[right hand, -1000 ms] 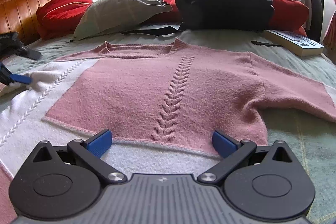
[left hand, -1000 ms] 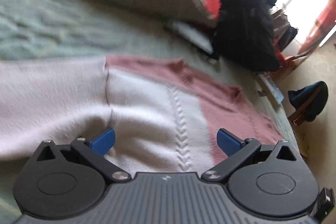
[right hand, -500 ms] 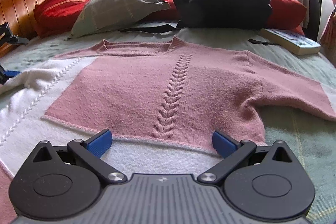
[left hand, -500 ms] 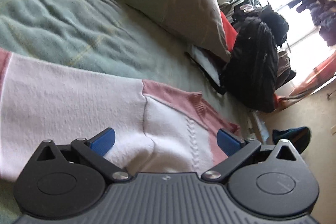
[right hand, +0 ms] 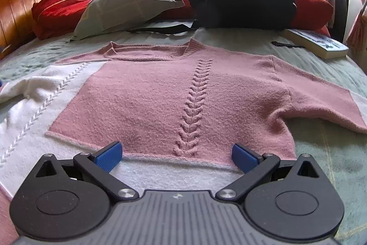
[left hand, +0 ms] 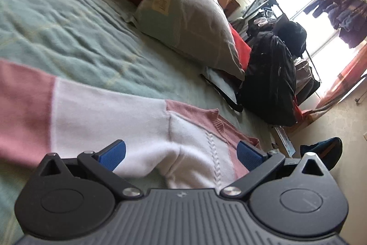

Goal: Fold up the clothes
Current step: 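Roll the open left gripper toward the pink cuff of the white sleeve, then grasp the pink cuff of the white sleeve with the left gripper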

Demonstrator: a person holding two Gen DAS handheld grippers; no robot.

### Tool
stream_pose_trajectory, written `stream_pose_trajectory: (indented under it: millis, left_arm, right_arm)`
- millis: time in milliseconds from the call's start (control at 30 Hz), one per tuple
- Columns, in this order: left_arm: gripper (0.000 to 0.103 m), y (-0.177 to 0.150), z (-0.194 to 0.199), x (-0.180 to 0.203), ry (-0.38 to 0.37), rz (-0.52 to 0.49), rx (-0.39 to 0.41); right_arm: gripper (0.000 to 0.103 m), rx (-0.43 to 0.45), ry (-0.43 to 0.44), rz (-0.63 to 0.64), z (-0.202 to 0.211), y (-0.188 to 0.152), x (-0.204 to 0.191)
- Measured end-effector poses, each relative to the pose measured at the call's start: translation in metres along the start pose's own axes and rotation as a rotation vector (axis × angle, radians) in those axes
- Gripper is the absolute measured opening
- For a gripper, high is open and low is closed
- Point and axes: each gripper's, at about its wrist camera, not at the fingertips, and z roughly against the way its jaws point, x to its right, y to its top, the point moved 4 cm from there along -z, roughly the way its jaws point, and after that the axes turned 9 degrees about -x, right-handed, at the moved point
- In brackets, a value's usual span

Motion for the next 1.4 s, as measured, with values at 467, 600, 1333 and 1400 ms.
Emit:
stream_pose_trajectory:
  millis: [467, 600, 1333, 1400]
  left_arm:
    - [0.102, -0.03, 0.041, -0.118, -0.058, 0.324, 0.184]
    - [0.102, -0.008, 0.032, -0.129, -0.012, 0.341, 0.238]
    - [0.007, 0.036, 0.019, -0.175, 0.133, 0.399, 0.298]
    - [0.007, 0.038, 0.02, -0.171, 0.167, 0.368, 0.296]
  right_arm:
    - [0.103, -0.011, 0.095, -0.081, 0.01, 0.004, -0.01]
    - [0.103, -0.006, 0.126, -0.069, 0.01, 0.006, -0.019]
    - [0.103, -0.042, 0.523, 0.118, 0.034, -0.012, -0.09]
    - [0.103, -0.047, 0.594, 0.147, 0.039, -0.016, -0.1]
